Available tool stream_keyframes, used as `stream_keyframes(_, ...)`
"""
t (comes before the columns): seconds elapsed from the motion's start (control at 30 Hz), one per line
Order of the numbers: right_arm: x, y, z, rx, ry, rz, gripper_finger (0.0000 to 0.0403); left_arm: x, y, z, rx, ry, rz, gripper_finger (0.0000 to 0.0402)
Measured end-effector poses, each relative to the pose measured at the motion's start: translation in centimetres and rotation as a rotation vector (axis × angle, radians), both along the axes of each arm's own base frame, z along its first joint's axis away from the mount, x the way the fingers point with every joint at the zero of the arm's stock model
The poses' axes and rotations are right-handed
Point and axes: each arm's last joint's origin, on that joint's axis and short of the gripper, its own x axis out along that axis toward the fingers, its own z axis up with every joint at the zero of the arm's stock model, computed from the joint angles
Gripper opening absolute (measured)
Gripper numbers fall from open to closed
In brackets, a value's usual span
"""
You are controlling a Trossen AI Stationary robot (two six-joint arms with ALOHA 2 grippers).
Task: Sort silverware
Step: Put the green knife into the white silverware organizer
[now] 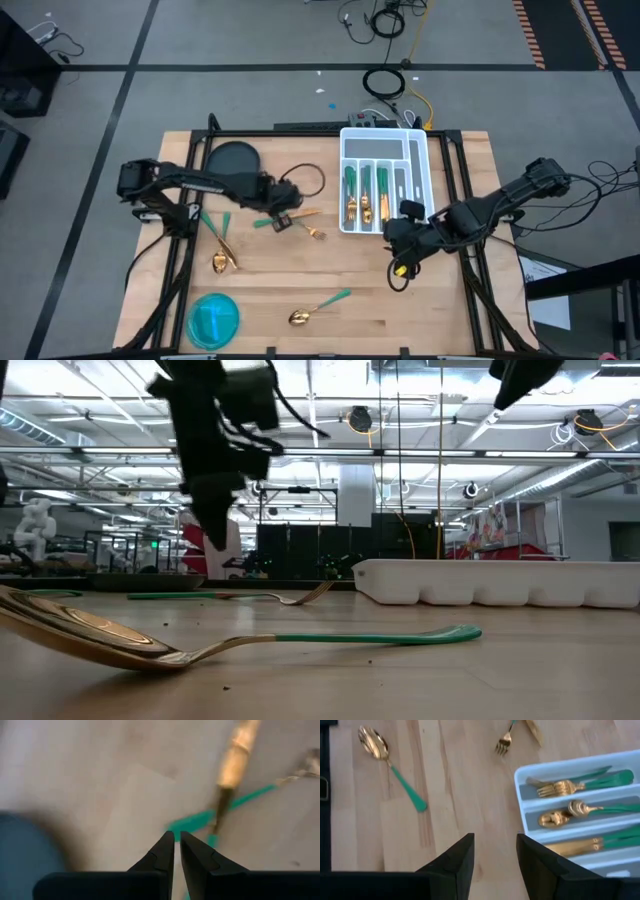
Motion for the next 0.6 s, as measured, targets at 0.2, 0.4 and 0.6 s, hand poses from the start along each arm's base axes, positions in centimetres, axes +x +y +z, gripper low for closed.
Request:
stream_keyframes(0.2, -0.5, 0.3, -0.2, -0.019, 0.035, 0.018, 0.0139, -2.9, -2.7, -0.7, 0.039, -0.117, 0.027, 0.0043)
stream_keyframes(0.4, -0.7, 0.5, -0.2, -0.038, 0.034, 0.030, 0.0139, -5.3, -2.9, -2.5, -0.100, -0.247, 0.029, 0.0076)
stream_keyframes(0.6, -0.7, 0.5, -0.2, -0.042, 0.035, 0.030, 0.0139, -5.3, -3.0, -2.7, -0.120, -0.343, -0.043, 0.0115)
